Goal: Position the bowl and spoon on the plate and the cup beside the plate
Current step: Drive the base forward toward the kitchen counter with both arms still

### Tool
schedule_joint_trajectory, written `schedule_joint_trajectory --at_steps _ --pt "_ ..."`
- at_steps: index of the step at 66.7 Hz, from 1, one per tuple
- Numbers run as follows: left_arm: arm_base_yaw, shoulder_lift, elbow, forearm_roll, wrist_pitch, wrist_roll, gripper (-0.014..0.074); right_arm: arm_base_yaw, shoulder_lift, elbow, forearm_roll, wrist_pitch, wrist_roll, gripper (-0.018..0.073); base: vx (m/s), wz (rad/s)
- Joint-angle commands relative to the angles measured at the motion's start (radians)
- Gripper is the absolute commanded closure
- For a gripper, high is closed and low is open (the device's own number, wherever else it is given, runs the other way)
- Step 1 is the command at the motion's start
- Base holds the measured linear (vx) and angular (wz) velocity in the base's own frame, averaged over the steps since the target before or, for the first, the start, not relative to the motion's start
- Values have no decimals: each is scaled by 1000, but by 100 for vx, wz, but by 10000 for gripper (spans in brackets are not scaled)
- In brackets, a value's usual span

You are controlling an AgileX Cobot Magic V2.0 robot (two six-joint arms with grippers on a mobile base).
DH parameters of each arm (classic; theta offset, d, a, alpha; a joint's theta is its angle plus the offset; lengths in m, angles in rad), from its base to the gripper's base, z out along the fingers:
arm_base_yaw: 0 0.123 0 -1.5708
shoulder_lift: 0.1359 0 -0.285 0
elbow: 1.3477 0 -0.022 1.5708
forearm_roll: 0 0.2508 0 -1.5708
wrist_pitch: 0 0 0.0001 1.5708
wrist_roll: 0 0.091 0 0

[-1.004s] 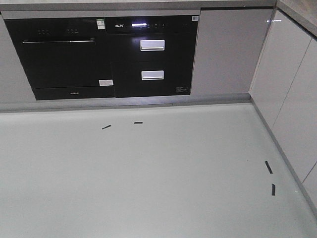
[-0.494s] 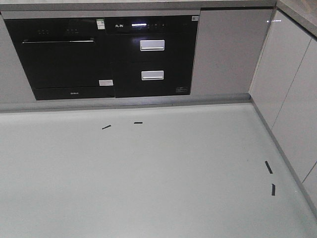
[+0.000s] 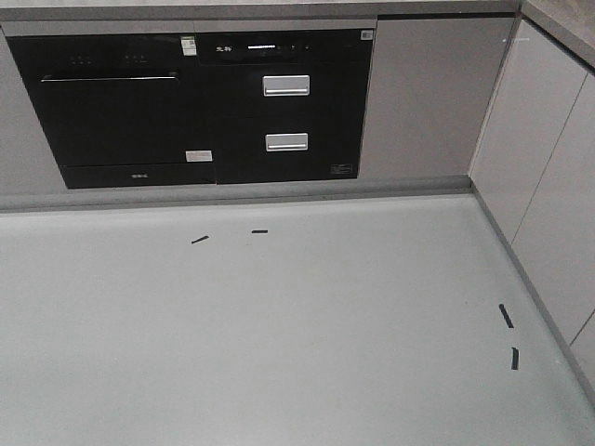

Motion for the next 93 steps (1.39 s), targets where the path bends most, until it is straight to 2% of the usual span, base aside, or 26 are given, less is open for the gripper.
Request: schedule_joint_trajectory --at_steps 1,93 --pt "-1 -4 -8 -1 -74 -11 603 -7 -11 5 0 -70 -8 566 4 0" --pt "-1 -4 -8 -1 -74 -11 603 -7 -11 5 0 -70 -8 566 5 4"
